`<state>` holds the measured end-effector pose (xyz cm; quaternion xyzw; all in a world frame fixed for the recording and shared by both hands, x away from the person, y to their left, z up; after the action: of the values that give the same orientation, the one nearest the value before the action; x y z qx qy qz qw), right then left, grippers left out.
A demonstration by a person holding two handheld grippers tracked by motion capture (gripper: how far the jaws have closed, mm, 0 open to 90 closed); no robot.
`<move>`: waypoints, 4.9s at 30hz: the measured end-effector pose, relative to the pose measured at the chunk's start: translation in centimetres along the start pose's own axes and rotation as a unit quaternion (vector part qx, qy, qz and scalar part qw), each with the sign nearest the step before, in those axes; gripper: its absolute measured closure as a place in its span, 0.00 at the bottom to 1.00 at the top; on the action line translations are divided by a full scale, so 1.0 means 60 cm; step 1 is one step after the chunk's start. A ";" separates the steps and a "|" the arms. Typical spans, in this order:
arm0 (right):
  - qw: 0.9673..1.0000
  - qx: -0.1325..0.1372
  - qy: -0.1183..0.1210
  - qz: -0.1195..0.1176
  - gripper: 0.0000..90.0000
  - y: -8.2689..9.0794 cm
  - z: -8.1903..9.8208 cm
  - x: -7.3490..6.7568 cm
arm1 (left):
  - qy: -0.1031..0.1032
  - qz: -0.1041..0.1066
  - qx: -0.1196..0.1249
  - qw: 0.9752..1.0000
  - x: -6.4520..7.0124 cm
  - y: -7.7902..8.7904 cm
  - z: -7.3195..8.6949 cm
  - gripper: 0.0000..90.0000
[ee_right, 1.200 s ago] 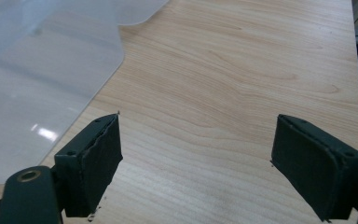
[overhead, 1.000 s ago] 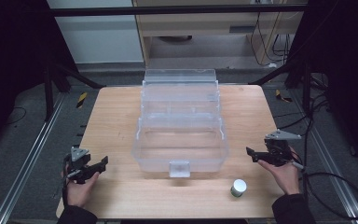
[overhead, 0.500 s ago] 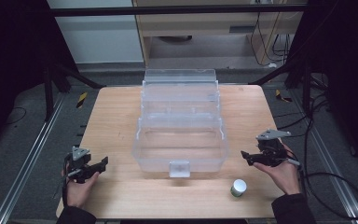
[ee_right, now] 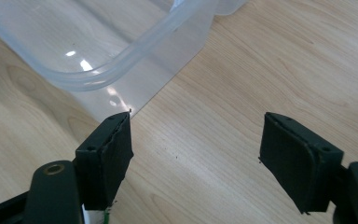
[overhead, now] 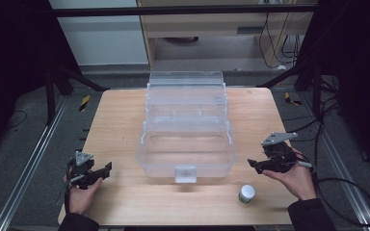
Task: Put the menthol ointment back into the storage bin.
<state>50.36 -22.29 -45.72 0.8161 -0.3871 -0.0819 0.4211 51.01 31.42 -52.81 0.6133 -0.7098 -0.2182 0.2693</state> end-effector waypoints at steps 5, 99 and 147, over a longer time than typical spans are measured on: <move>0.999 -0.018 0.035 -0.007 0.30 0.015 -0.010 -0.019 | -0.002 -0.001 -0.002 1.000 0.002 -0.003 0.000 0.31; 0.933 -0.253 0.180 -0.184 0.56 -0.032 0.065 -0.141 | -0.019 -0.006 -0.015 1.000 0.006 -0.010 0.003 0.32; 0.970 -0.146 0.132 -0.139 0.56 0.066 -0.123 -0.072 | -0.030 -0.001 -0.025 0.999 0.012 -0.015 0.008 0.32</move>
<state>48.55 -16.00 -38.94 0.7952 -0.1943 -0.0867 0.5678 51.34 30.54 -53.66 0.6003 -0.7113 -0.2542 0.2627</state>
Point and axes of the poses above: each handheld gripper's, and its own axes: y roughly backward along the jaws, z roughly out of its underside, x roughly to its right, the point moved 8 cm from there along -y, roughly forward along the jaws, and after that the axes turned 9 degrees about y, right-handed, at the moved point
